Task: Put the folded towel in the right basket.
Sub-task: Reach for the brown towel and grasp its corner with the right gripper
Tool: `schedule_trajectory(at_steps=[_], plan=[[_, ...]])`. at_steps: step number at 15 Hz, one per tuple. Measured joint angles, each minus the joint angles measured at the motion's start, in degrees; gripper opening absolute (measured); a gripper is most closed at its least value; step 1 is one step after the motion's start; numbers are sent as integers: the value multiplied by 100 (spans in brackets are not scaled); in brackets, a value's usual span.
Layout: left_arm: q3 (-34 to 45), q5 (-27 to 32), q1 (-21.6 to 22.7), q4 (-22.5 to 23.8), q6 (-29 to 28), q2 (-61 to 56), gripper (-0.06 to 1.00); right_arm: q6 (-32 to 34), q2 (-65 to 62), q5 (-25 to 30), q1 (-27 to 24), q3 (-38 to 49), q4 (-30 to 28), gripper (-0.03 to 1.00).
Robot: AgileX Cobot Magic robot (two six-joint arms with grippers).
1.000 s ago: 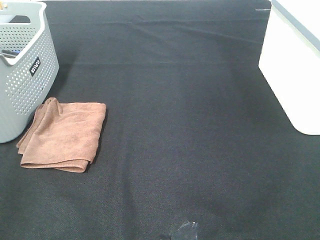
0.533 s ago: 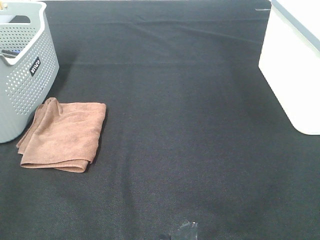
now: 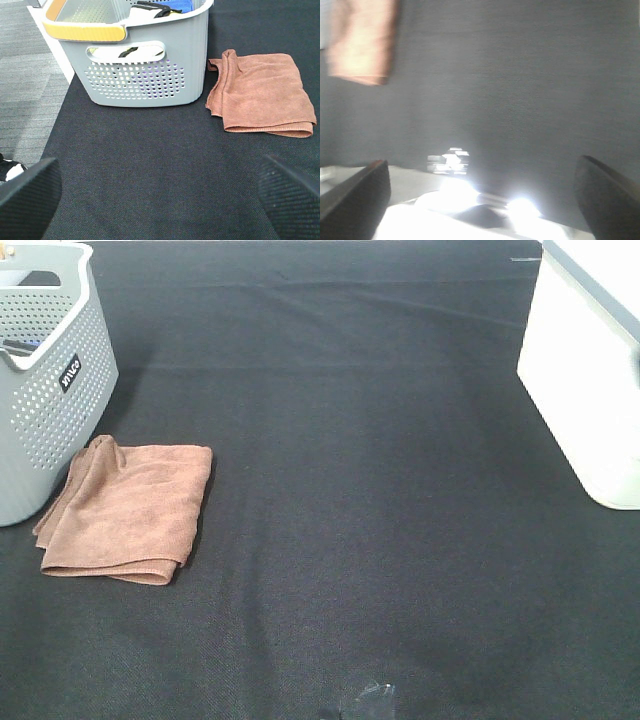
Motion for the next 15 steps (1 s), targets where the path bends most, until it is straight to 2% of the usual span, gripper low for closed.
schedule_trajectory(at_steps=[1, 3, 5, 7, 8, 9, 10, 13, 15], plan=[[0, 0, 0, 0, 0, 0, 99, -115, 344, -74, 86, -52, 281, 96], [0, 0, 0, 0, 0, 0, 99, -298, 1599, -1003, 1140, -103, 435, 96], [0, 0, 0, 0, 0, 0, 99, -309, 2739, -1707, 2063, -183, 670, 96], [0, 0, 0, 0, 0, 0, 99, -407, 3885, -2194, 2595, -464, 1238, 96], [0, 0, 0, 0, 0, 0, 99, -516, 4297, -2469, 2756, -636, 1581, 96], [0, 0, 0, 0, 0, 0, 99, -756, 4847, -2888, 2899, -905, 2280, 96], [0, 0, 0, 0, 0, 0, 99, -1026, 5220, -3042, 2928, -1100, 2779, 96], [0, 0, 0, 6, 0, 0, 99, -2000, 6182, -3123, 2934, -1770, 4320, 96], [0, 0, 0, 6, 0, 0, 99, -2349, 6749, -3140, 2934, -2217, 4893, 96]])
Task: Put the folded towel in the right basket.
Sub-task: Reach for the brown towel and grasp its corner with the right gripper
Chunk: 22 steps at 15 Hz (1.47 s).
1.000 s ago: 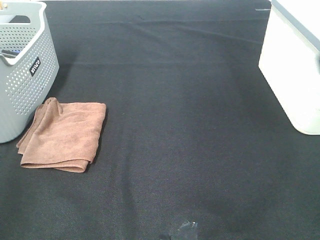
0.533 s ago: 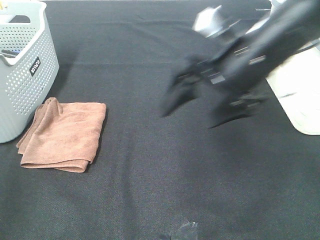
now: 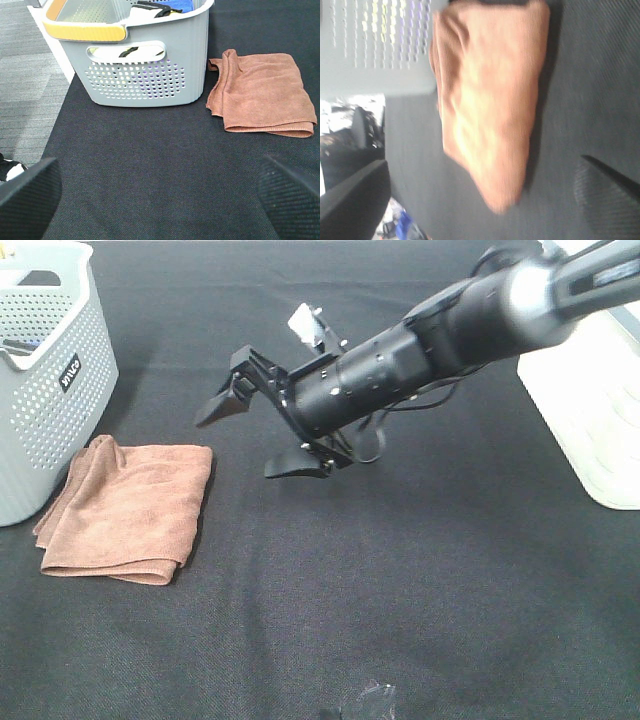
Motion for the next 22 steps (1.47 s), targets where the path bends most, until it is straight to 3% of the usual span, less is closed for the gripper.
schedule_trajectory(at_steps=[6, 14, 22], plan=[[0, 0, 0, 0, 0, 0, 99, -17, 1031, -29, 0, -922, 115, 96], [0, 0, 0, 63, 0, 0, 99, 23, 1444, -40, 126, -1094, 418, 94], [0, 0, 0, 86, 0, 0, 99, 470, 2395, -155, 1209, -2773, 533, 90]])
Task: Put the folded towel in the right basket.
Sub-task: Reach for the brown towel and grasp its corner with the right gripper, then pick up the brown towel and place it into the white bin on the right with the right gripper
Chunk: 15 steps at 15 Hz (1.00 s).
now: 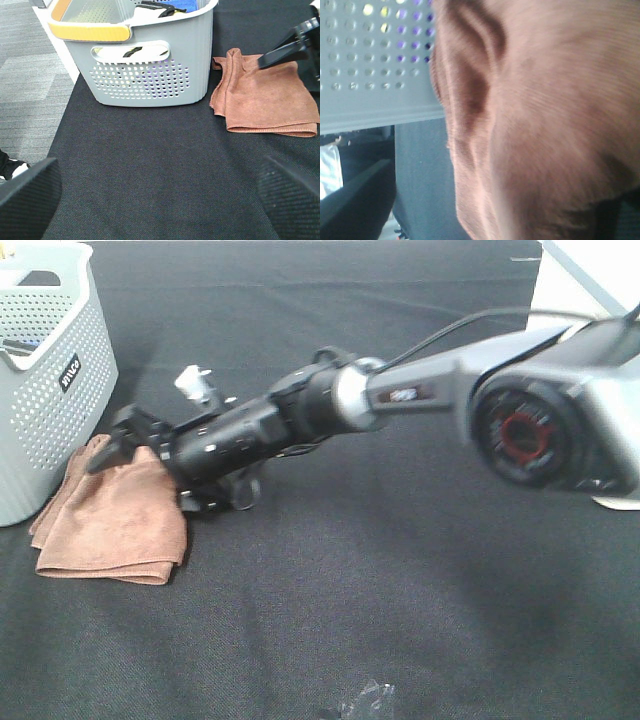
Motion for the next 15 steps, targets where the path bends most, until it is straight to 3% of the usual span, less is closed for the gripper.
schedule_trajectory(at_steps=[3, 5, 6, 7, 10, 13, 14, 15], plan=[[0, 0, 0, 6, 0, 0, 99, 109, 155, -57, 189, -315, -103, 85], [0, 0, 0, 6, 0, 0, 99, 120, 172, -120, 183, -332, -189, 59], [0, 0, 0, 6, 0, 0, 99, 120, 172, -120, 189, -332, -195, 40], [0, 0, 0, 6, 0, 0, 99, 120, 172, -115, 189, -332, -195, 14], [0, 0, 0, 6, 0, 0, 99, 120, 149, 46, 178, -344, -407, 12], [0, 0, 0, 6, 0, 0, 99, 149, 0, 751, 74, -338, -980, 12], [0, 0, 0, 6, 0, 0, 99, 149, 0, 751, 74, -338, -980, 12], [0, 0, 0, 11, 0, 0, 99, 281, -235, 1238, -74, -338, -1364, 12]])
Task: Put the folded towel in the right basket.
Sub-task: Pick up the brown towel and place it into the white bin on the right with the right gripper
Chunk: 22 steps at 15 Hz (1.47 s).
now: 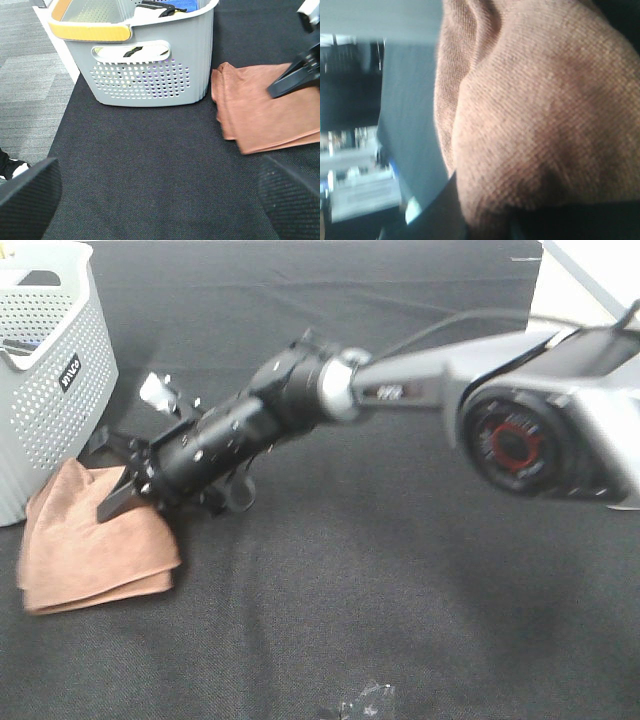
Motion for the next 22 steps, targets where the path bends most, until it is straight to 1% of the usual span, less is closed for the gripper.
schedule_trajectory(at_steps=[2, 5, 6, 7, 9, 10, 11, 14, 17, 18, 21, 22], plan=[[0, 0, 0, 0, 0, 0, 99, 327, -395, 573, -189, 0, -670, 12], [0, 0, 0, 0, 0, 0, 99, 762, -1094, 1192, -435, 0, -1896, 12], [0, 0, 0, 0, 0, 0, 99, 877, -1375, 1409, -550, 0, -2240, 12], [0, 0, 0, 0, 0, 0, 99, 1037, -1770, 1656, -779, 0, -2532, 12], [0, 0, 0, 0, 0, 0, 99, 1083, -2332, 1874, -1192, 0, -2670, 12], [0, 0, 0, 0, 0, 0, 99, 1083, -2687, 1960, -1541, 0, -2681, 12], [0, 0, 0, 0, 0, 0, 99, 1083, -2687, 1960, -1541, 0, -2681, 12], [0, 0, 0, 6, 0, 0, 99, 1083, -3426, 2051, -2338, 0, -2882, 12], [0, 0, 0, 6, 0, 0, 99, 1083, -3896, 2068, -3214, -189, -3484, 12], [0, 0, 0, 6, 0, 0, 99, 1186, -3959, 2080, -3707, -384, -3696, 12], [0, 0, 0, 6, 0, 0, 99, 1232, -3971, 2074, -4922, -556, -3862, 12], [0, 0, 0, 6, 0, 0, 99, 1232, -3953, 2028, -5466, -556, -3994, 12]])
